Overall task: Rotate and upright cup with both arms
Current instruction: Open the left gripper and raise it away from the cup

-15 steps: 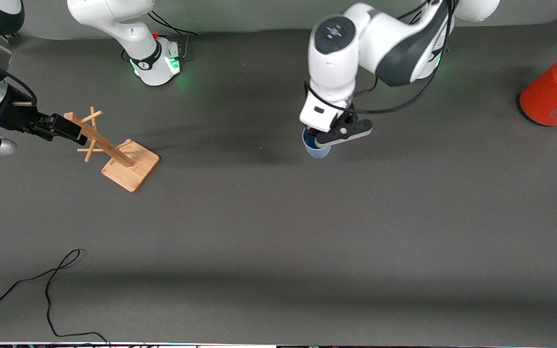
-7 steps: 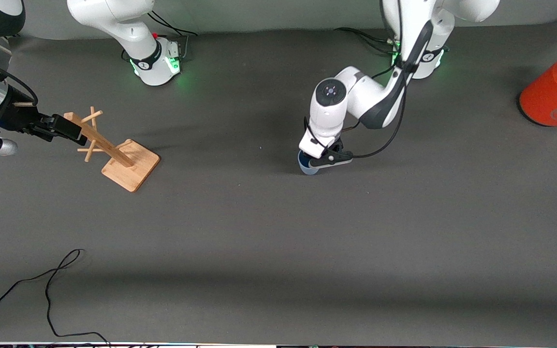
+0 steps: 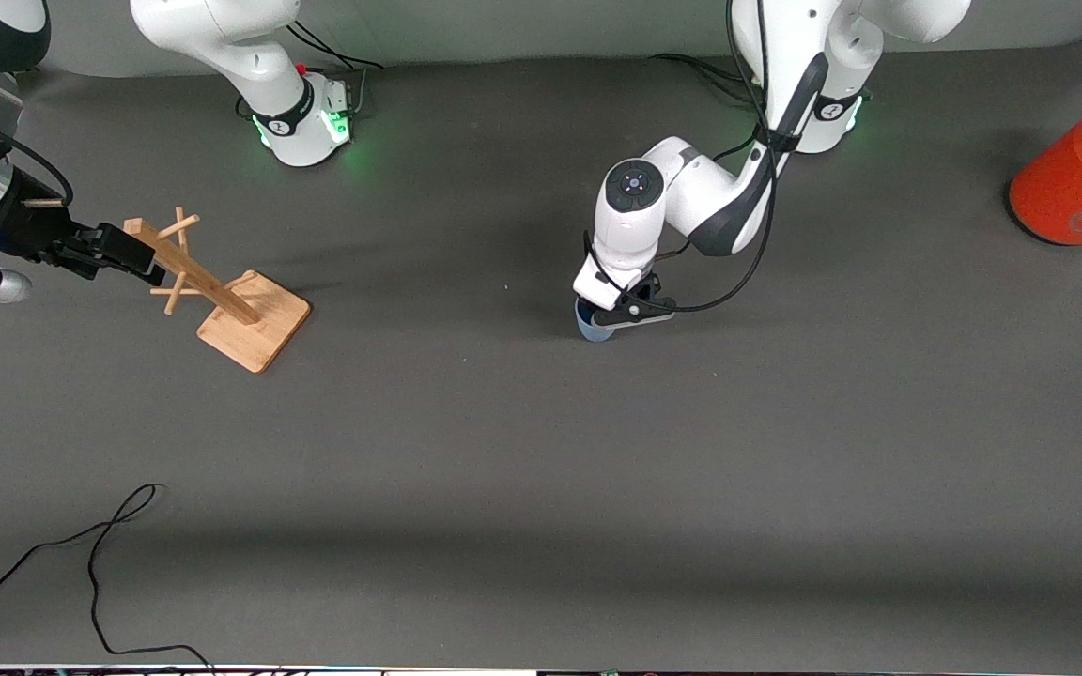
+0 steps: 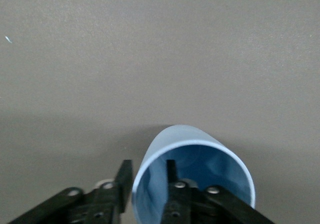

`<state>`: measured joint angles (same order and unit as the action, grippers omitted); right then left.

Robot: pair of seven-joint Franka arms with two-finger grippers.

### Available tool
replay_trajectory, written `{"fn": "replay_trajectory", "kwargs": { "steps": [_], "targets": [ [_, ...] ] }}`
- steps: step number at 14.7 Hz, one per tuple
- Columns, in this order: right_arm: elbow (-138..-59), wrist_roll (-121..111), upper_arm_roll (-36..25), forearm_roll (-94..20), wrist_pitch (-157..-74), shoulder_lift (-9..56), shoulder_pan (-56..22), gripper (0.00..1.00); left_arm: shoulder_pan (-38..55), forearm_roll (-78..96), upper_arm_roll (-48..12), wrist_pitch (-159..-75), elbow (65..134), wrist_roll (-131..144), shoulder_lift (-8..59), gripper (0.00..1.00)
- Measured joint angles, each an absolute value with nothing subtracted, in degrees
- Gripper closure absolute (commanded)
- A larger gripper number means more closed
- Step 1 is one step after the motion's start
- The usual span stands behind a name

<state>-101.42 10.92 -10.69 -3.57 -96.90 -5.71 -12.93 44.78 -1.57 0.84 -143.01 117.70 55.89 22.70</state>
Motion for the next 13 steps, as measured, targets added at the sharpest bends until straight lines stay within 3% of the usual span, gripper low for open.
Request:
{"fn": "replay_trajectory", "kwargs": {
  "steps": [3,7,10,13],
  "targets": [
    [-101.42,8.87,-10.68,-3.19,-97.17,-5.71,-12.94,0.00,44.73,-1.40,0.86,-135.93,115.17,55.89,19.52,0.00],
    [-101.41,6.27,-10.58,-2.58,-97.21,-5.71,-12.95,0.00,43.49,-1.09,1.36,-118.19,109.36,54.61,8.21,0.00],
    [-101.16,2.90,-10.50,-2.37,-97.22,-5.73,-12.95,0.00,37.61,1.28,2.00,-104.93,106.05,45.88,-0.08,0.00],
    [-100.84,0.80,-10.55,-2.06,-97.25,-5.74,-12.92,0.00,27.26,3.10,2.75,-95.72,102.46,33.78,-4.17,0.00]
  ]
}}
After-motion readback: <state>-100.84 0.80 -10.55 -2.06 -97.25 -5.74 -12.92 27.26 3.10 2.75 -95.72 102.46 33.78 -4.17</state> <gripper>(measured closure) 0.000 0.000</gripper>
